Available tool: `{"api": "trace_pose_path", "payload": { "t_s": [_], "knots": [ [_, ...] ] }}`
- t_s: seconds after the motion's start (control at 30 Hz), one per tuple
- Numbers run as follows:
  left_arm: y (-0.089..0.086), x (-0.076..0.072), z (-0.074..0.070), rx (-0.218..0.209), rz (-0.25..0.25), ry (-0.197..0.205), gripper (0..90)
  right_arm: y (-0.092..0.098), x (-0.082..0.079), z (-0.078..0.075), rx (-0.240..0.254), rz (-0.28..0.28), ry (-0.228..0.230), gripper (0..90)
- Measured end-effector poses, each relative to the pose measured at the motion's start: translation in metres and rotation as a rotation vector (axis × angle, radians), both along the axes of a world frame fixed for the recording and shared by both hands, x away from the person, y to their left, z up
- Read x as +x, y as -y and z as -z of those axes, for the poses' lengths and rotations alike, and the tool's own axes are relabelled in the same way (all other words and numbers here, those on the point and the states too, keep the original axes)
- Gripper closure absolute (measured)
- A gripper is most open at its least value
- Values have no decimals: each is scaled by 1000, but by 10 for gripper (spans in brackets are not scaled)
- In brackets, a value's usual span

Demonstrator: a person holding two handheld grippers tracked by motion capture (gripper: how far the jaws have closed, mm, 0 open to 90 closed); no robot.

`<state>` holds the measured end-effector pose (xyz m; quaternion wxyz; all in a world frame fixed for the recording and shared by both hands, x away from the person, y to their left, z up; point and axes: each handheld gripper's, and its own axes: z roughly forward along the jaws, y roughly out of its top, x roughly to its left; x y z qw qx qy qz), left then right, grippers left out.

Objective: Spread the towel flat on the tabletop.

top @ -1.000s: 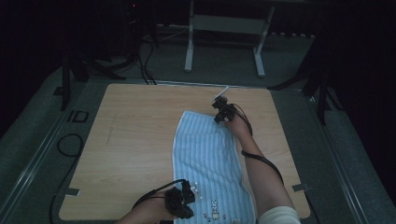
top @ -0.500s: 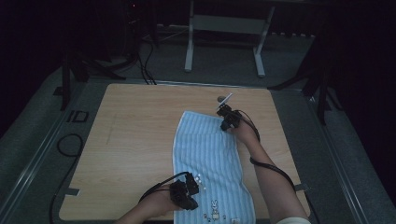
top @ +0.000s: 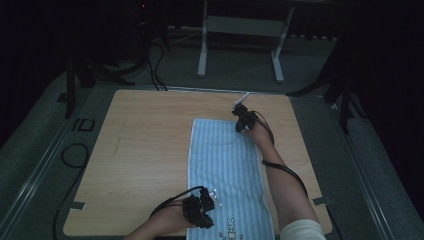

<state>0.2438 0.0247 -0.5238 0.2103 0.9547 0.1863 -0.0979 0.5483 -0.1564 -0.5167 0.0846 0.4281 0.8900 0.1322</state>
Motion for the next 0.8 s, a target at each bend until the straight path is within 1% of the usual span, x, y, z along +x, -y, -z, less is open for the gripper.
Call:
{"api": "trace_pose_path", "payload": {
  "t_s": [0.03,0.07,0.1,0.13,0.17,0.2,0.23,0.27,0.3,0.33,0.37,0.4,0.47,0.5,0.53,0.57,0.6,0.63,0.67,0.7,0.77,0.8],
  "knots": [
    [-2,1,-4,-2,-13,17,830,2,-4,-5,5,-6,15,896],
    [-5,3,-8,7,-21,51,830,4,-10,-12,19,-14,25,897],
    [-7,3,-11,10,-35,64,830,9,-20,-21,47,-25,42,897],
    [-10,4,-13,12,-43,80,831,13,-27,-26,67,-29,59,897],
    [-12,5,-15,10,-54,85,831,18,-38,-31,82,-38,78,897],
    [-14,6,-16,14,-65,91,831,22,-50,-33,89,-59,83,897],
    [-15,6,-16,19,-70,97,831,30,-67,-35,95,-76,105,897],
    [-16,6,-16,21,-71,98,832,35,-77,-34,110,-74,111,897],
    [-17,6,-14,22,-78,92,831,41,-90,-32,127,-93,103,897],
    [-17,7,-12,34,-83,89,831,48,-103,-29,134,-98,97,897],
    [-18,8,-11,38,-87,85,831,56,-118,-23,147,-91,97,897],
    [-17,9,-9,38,-91,80,831,60,-127,-19,154,-91,84,897],
    [-16,9,-5,51,-93,74,831,69,-146,-8,153,-98,64,897],
    [-15,10,-3,51,-91,67,831,72,-154,-3,153,-101,52,897],
    [-15,10,-3,51,-91,67,831,72,-154,-3,153,-101,52,897],
    [-13,11,1,59,-88,57,831,75,-161,1,156,-105,47,897],
    [-12,11,2,55,-87,53,831,79,-176,9,151,-109,43,897],
    [-11,12,2,51,-87,46,831,81,-179,11,162,-107,57,897],
    [-10,11,2,51,-85,50,831,84,-181,11,172,-102,57,897],
    [-9,11,1,53,-78,49,831,87,-182,11,171,-96,58,897],
    [-6,9,2,42,-68,36,831,92,-182,11,168,-84,60,897],
    [-5,8,2,39,-64,36,831,94,-181,11,167,-82,57,897]
  ]
}}
